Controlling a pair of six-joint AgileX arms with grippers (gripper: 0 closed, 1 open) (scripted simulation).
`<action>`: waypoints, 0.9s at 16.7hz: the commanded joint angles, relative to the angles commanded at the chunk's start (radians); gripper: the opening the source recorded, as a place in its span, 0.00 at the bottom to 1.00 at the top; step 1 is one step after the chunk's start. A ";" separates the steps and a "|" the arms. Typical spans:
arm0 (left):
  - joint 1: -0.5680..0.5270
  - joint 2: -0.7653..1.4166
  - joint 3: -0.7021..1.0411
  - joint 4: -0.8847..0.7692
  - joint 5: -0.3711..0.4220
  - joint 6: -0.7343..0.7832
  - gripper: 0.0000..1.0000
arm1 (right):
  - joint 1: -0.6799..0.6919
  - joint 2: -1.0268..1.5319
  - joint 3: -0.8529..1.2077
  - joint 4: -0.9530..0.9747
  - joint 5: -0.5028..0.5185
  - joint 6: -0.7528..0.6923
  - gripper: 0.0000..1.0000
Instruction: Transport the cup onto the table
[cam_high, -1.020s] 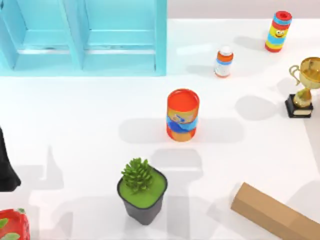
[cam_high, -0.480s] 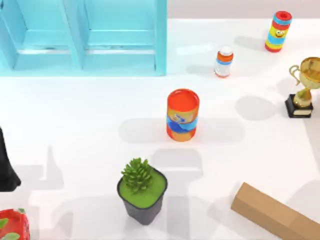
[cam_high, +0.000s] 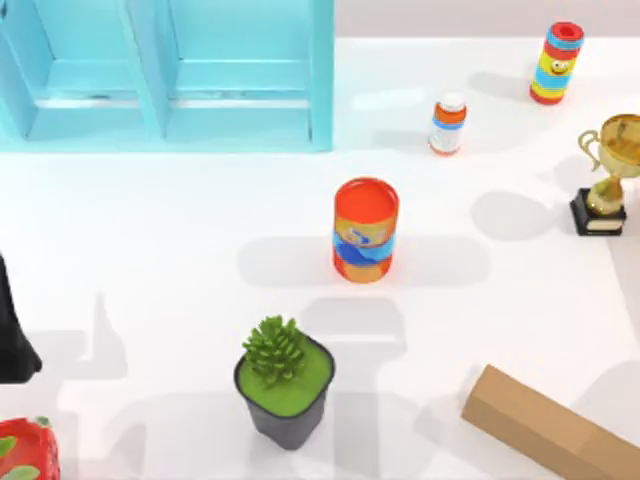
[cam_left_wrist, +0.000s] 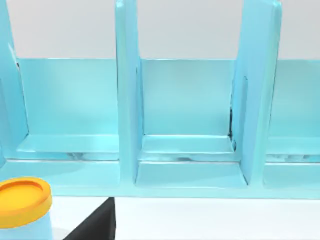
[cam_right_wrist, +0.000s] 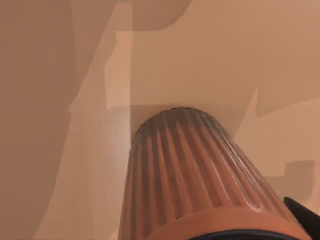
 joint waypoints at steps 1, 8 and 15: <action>0.000 0.000 0.000 0.000 0.000 0.000 1.00 | -0.001 -0.002 -0.001 -0.002 0.001 0.002 0.00; 0.000 0.000 0.000 0.000 0.000 0.000 1.00 | 0.069 -0.167 0.046 -0.185 0.023 0.149 0.00; 0.000 0.000 0.000 0.000 0.000 0.000 1.00 | 0.264 -0.242 0.148 -0.324 -0.008 0.272 0.00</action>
